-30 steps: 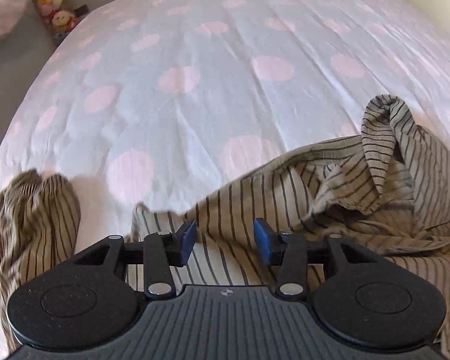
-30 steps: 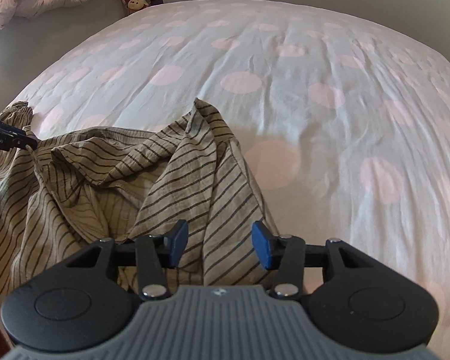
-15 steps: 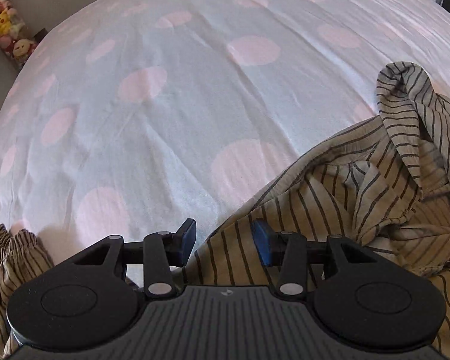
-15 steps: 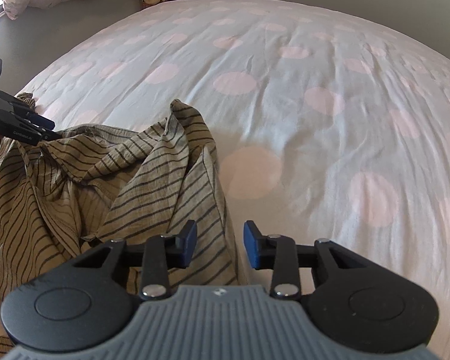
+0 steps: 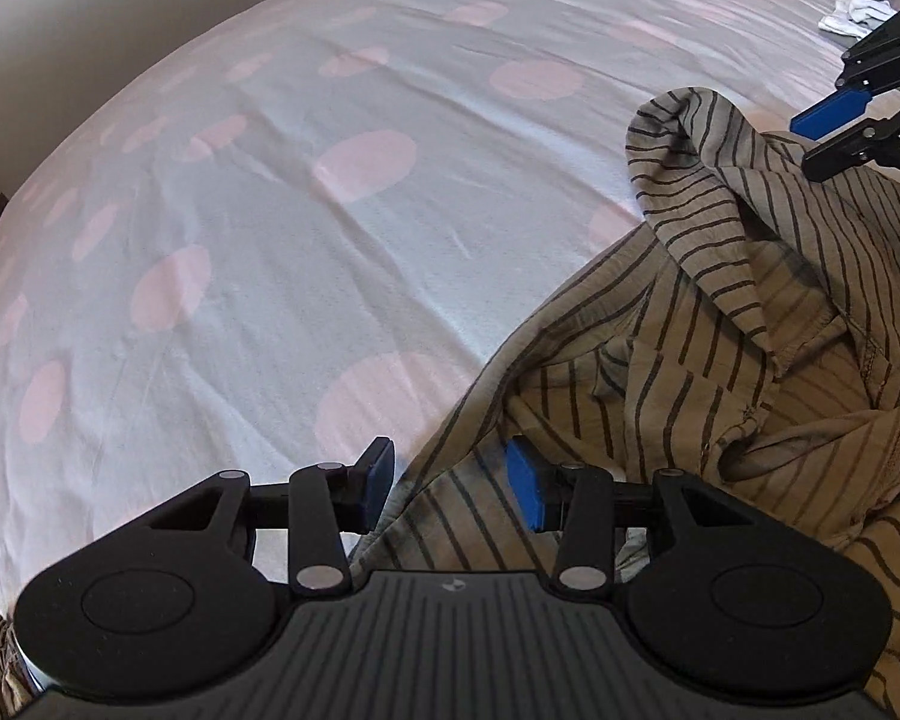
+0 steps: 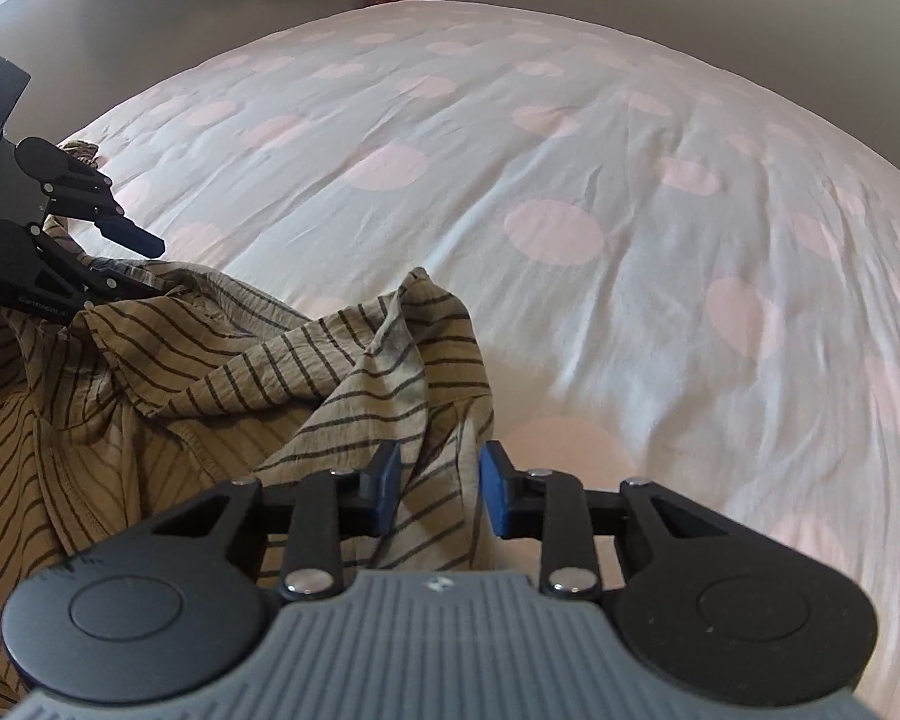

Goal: Fold clothes
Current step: 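Grasp the shirt with the left tool while the right tool grasps it, lift and shake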

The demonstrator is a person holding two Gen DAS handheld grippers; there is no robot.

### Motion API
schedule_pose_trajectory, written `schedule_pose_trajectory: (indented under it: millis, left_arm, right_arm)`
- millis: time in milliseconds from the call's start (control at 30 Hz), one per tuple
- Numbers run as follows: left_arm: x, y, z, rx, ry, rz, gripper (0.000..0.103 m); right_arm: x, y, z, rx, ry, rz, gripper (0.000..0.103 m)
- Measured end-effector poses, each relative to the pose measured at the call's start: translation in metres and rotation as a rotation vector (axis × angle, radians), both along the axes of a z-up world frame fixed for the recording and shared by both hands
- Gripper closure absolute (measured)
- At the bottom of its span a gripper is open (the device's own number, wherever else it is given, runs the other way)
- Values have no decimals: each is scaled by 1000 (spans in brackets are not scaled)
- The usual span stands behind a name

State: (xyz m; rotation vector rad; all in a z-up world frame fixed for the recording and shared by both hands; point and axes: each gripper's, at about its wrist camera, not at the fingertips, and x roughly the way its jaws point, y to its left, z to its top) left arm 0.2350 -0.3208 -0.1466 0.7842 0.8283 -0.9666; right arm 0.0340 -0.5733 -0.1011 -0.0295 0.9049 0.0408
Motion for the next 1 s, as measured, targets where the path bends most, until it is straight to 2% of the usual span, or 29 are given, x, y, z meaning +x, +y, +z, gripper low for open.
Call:
schedule_pose_trajectory:
  millis: [133, 167, 200, 267, 433, 633, 767, 933, 1000]
  left_arm:
    - [4, 1, -4, -18, 47, 12, 75]
    - [5, 2, -4, -27, 57, 13, 82]
    - [6, 3, -3, -36, 64, 13, 92]
    - [6, 3, -1, -54, 72, 14, 102]
    - [2, 3, 18, -90, 46, 21, 103]
    - [1, 26, 75, -207, 50, 102, 103]
    - [-9, 44, 130, -316, 28, 149, 103]
    - [-36, 61, 213, -473, -48, 158, 103]
    - [-53, 72, 247, -543, -89, 147, 103]
  right_arm:
    - [2, -4, -5, 14, 25, 1, 87]
    - [0, -4, -6, 20, 29, -1, 96]
    - [-3, -4, -7, 20, 23, -4, 100]
    - [-9, -4, -4, 13, 0, -14, 100]
    - [-22, 2, 21, -77, -72, -29, 101]
    - [-45, 6, 59, -256, -157, -76, 101]
    - [-61, 10, 92, -333, -244, -121, 102]
    - [-80, 24, 161, -425, -418, -148, 102]
    - [-91, 31, 196, -467, -516, -168, 102]
